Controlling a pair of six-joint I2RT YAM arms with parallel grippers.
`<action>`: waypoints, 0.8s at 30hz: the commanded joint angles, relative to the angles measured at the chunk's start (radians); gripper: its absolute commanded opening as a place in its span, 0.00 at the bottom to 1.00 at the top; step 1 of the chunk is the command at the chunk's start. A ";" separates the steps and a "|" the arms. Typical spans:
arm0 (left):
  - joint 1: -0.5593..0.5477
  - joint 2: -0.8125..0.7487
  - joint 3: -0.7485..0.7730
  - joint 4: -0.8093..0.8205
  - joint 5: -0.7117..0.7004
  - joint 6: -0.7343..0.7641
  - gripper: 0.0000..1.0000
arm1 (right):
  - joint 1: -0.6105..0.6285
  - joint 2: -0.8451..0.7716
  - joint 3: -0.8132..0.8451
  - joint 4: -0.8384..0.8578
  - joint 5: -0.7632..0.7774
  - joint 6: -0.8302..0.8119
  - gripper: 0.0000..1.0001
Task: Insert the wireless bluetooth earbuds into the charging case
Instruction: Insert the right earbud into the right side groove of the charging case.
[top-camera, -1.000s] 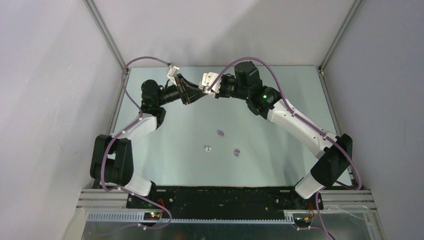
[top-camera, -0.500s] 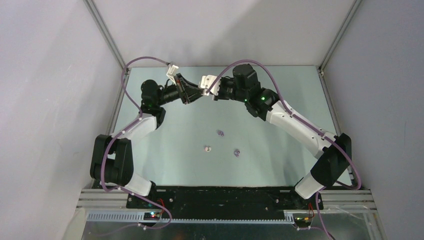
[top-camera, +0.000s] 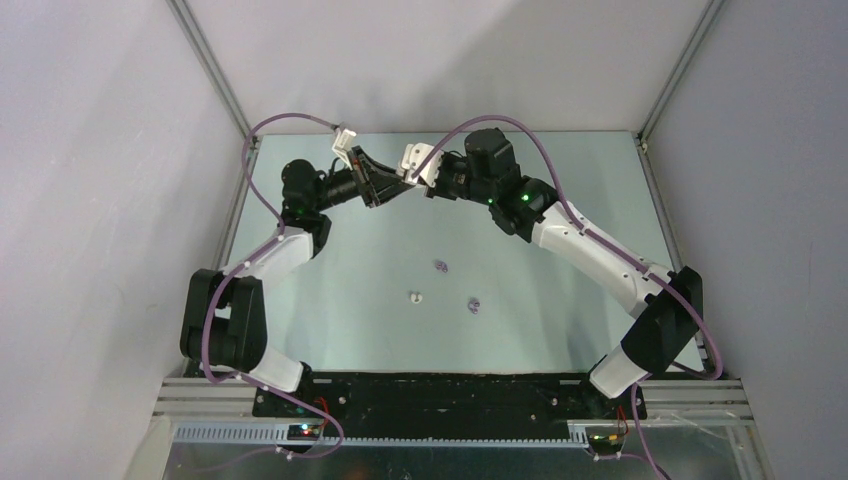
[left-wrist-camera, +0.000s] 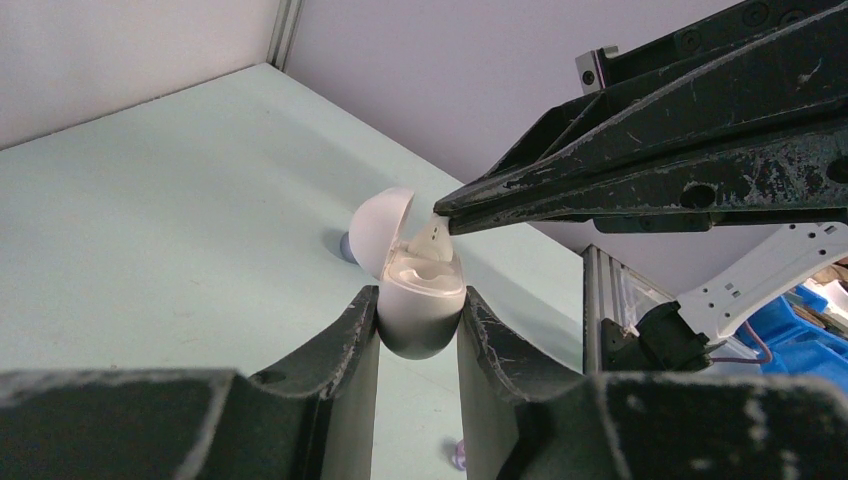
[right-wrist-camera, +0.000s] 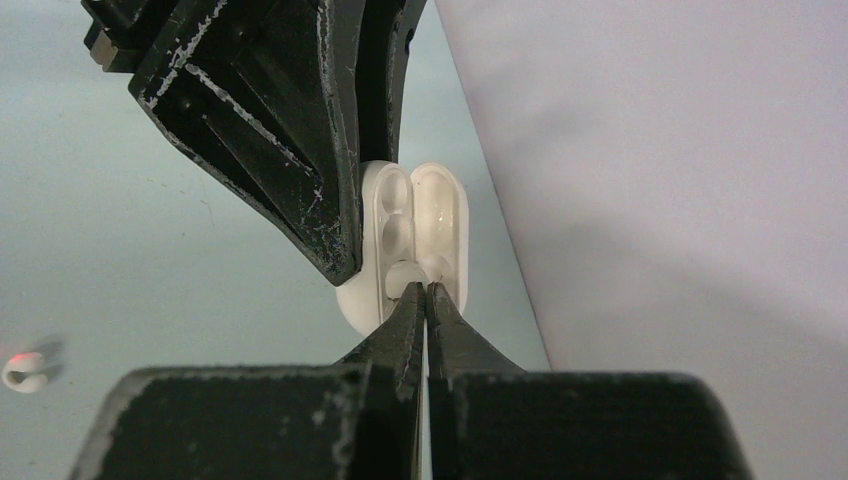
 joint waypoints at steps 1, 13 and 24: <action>0.006 -0.026 0.029 0.055 -0.030 -0.007 0.00 | 0.013 -0.011 0.009 -0.022 -0.016 0.034 0.00; 0.007 -0.032 0.006 0.056 -0.034 0.016 0.00 | 0.013 -0.024 0.065 -0.082 -0.026 0.062 0.26; 0.010 -0.034 -0.009 0.045 -0.004 0.067 0.00 | -0.062 -0.094 0.132 -0.161 -0.162 0.194 0.49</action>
